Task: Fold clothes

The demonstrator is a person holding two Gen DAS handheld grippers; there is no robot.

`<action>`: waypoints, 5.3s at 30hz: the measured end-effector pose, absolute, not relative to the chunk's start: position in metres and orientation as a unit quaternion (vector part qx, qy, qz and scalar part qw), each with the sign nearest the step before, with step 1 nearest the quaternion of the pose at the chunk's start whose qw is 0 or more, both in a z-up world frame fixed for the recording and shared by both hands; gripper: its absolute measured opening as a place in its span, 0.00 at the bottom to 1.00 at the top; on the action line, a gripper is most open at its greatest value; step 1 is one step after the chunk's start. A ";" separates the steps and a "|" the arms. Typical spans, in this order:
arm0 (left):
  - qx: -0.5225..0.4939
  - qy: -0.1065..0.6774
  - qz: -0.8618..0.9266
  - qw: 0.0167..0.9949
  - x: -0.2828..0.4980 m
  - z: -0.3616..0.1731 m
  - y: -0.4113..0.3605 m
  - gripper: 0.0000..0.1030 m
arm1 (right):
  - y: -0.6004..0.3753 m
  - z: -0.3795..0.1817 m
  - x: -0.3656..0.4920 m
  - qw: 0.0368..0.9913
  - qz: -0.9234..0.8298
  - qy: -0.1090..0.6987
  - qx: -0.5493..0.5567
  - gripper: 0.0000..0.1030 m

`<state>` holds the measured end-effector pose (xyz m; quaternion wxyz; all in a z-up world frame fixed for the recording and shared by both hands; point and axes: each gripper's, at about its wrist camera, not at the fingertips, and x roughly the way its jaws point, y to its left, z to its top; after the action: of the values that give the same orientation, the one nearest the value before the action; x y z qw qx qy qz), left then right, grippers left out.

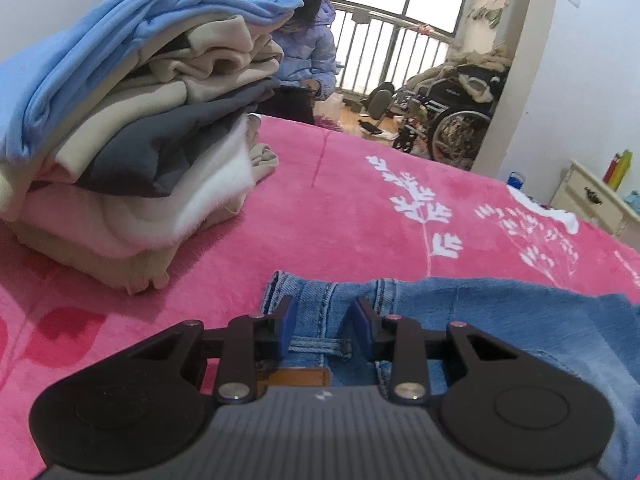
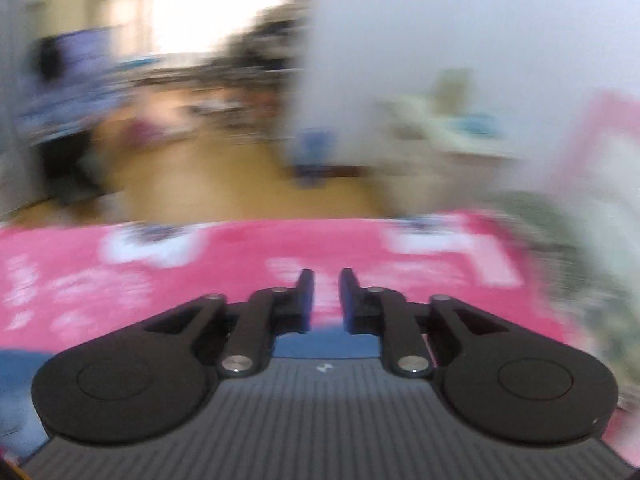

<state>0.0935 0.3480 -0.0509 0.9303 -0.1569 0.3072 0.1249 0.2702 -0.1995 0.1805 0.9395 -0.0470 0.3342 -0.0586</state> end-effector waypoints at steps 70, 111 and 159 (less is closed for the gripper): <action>0.112 0.512 0.005 0.852 0.189 -0.029 0.104 0.60 | -0.410 0.039 0.330 0.923 0.087 0.341 0.157 0.10; 0.119 0.517 0.019 0.847 0.198 -0.040 0.109 0.64 | -0.503 -0.162 0.380 0.775 -0.011 0.438 0.455 0.58; 0.101 0.485 0.040 0.868 0.179 -0.043 0.112 0.72 | -0.115 -0.128 0.346 0.861 0.357 0.335 -0.135 0.20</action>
<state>0.1786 0.1116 -0.0427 0.8676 0.1006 0.4853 0.0397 0.3465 -0.1153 -0.1285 0.8613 -0.1351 0.3352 0.3572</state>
